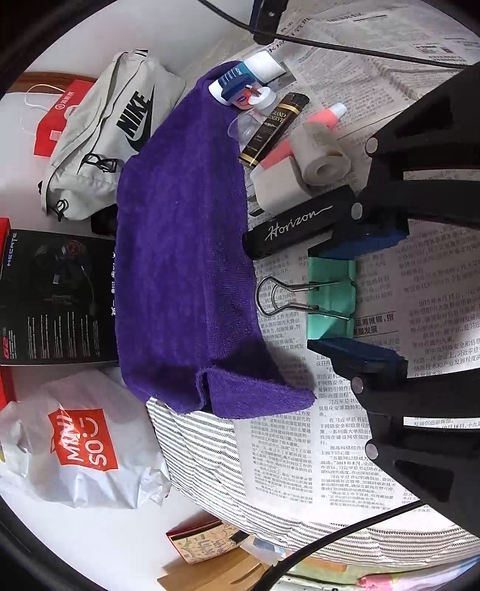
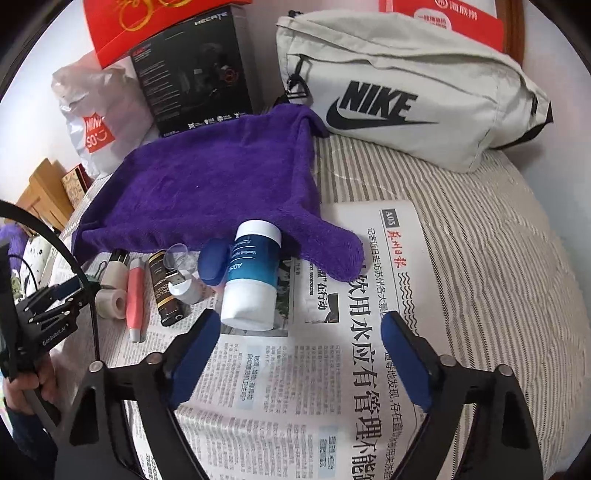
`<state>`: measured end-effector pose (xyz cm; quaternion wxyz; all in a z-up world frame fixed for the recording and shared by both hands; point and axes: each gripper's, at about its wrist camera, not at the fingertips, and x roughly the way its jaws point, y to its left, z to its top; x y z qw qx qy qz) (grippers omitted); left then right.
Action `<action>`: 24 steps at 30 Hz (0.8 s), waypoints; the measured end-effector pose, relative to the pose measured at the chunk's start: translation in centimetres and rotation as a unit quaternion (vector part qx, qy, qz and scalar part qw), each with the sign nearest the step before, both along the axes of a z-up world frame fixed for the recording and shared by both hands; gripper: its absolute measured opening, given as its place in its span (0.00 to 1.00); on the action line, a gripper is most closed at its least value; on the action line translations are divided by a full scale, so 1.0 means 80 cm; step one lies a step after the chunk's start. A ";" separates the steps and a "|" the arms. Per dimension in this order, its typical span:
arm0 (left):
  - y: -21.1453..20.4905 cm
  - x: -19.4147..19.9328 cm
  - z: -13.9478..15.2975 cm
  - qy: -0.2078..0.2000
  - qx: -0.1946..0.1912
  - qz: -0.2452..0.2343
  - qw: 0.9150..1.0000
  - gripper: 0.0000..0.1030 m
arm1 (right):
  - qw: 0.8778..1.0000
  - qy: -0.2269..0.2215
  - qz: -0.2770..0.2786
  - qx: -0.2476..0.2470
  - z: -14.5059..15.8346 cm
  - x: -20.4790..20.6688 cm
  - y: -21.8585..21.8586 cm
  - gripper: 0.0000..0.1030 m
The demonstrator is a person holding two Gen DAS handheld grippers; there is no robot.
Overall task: Organize rigid objects
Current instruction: 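Grasp the teal binder clip with the left tool while the right tool grasps the white-blue bottle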
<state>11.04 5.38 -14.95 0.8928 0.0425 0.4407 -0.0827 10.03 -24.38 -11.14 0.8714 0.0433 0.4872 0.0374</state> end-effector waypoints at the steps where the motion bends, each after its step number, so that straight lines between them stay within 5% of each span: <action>1: -0.001 0.000 0.000 -0.001 0.002 0.000 1.000 0.38 | 1.000 0.000 0.000 0.000 -0.001 0.001 0.000 0.79; 10: -0.008 0.002 0.001 -0.008 -0.011 -0.001 1.000 0.38 | 0.999 0.010 0.044 -0.004 -0.017 0.029 0.032 0.71; 12: -0.008 0.002 0.000 -0.009 -0.013 -0.001 1.000 0.38 | 0.998 0.019 0.051 -0.019 -0.026 0.039 0.040 0.52; 15: -0.007 0.002 0.000 -0.008 -0.016 -0.001 1.000 0.38 | 0.997 0.024 0.070 -0.011 -0.029 0.042 0.045 0.42; 24: -0.006 0.001 0.000 -0.008 -0.016 -0.001 1.000 0.38 | 0.996 0.012 0.080 -0.025 -0.033 0.053 0.048 0.42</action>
